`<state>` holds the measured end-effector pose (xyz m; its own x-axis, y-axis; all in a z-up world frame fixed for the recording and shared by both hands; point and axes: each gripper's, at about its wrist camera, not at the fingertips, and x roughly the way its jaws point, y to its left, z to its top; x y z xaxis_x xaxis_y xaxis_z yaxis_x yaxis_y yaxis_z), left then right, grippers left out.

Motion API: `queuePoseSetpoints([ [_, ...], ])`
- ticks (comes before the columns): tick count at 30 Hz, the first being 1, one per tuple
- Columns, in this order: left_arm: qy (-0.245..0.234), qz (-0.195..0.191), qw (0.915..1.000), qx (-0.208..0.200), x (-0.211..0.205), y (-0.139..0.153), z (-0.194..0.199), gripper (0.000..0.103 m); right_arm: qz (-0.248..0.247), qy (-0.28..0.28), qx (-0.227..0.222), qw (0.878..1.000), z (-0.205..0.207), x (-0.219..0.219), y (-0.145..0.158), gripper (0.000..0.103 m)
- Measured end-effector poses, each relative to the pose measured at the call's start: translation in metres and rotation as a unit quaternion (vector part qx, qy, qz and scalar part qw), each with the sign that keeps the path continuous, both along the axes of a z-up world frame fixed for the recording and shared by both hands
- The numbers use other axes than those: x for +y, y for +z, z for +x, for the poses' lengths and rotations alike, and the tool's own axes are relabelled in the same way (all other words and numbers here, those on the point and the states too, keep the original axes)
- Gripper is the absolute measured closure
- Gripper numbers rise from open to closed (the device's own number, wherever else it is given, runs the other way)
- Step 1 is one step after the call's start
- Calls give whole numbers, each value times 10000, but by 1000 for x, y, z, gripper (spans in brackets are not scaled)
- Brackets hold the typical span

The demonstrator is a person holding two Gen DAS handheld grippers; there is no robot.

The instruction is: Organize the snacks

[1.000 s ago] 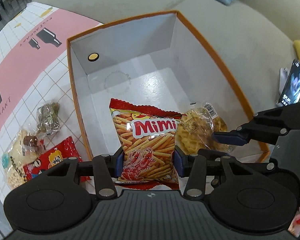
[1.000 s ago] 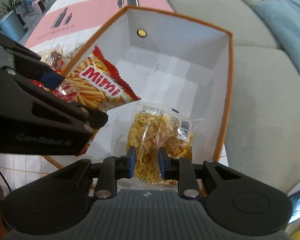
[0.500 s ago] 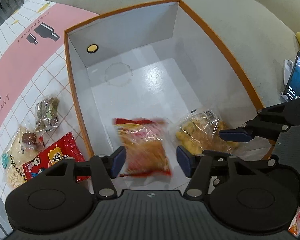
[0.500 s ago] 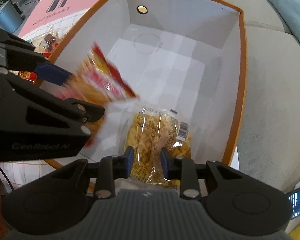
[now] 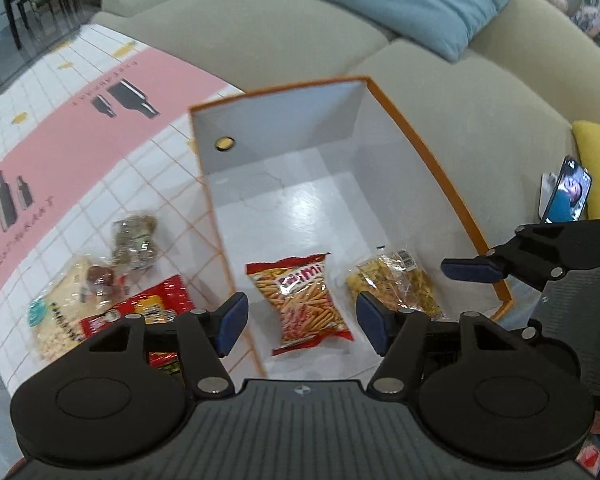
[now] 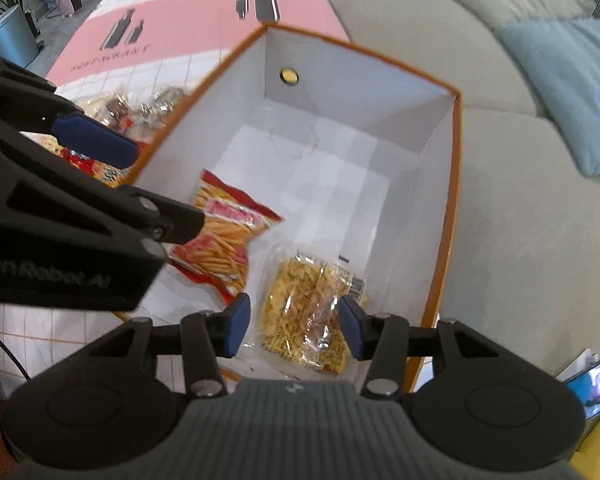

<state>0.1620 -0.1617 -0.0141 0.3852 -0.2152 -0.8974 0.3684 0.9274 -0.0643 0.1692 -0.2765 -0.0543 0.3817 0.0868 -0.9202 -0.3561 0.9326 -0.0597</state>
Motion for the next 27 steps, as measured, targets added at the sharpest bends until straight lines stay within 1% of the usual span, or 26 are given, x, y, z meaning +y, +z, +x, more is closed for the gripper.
queuePoseSetpoints([
  [4,199,-89,9995,-215,21,12,-12,30,-45,-30,-420,9991,-16,12,16,51],
  [7,347,-129,9986,-366,37,20,-23,30,22,-101,-684,9976,-27,24,25,51],
  [12,624,-121,9956,-686,64,29,-43,30,363,-319,-1033,9935,-47,46,38,51],
  [14,756,-139,9943,-745,75,30,-49,30,516,-376,-1178,9910,-55,56,42,49],
  [16,872,-160,9931,-769,87,30,-57,30,663,-450,-1282,9885,-61,68,44,46],
  [20,1106,-151,9907,-780,113,26,-70,30,980,-622,-1341,9841,-73,89,43,46],
  [23,1348,-175,9881,-718,134,17,-75,30,1089,-737,-1409,9813,-79,102,39,46],
  [27,1645,-326,9835,-674,164,6,-82,30,1269,-661,-1566,9772,-85,118,32,45],
])
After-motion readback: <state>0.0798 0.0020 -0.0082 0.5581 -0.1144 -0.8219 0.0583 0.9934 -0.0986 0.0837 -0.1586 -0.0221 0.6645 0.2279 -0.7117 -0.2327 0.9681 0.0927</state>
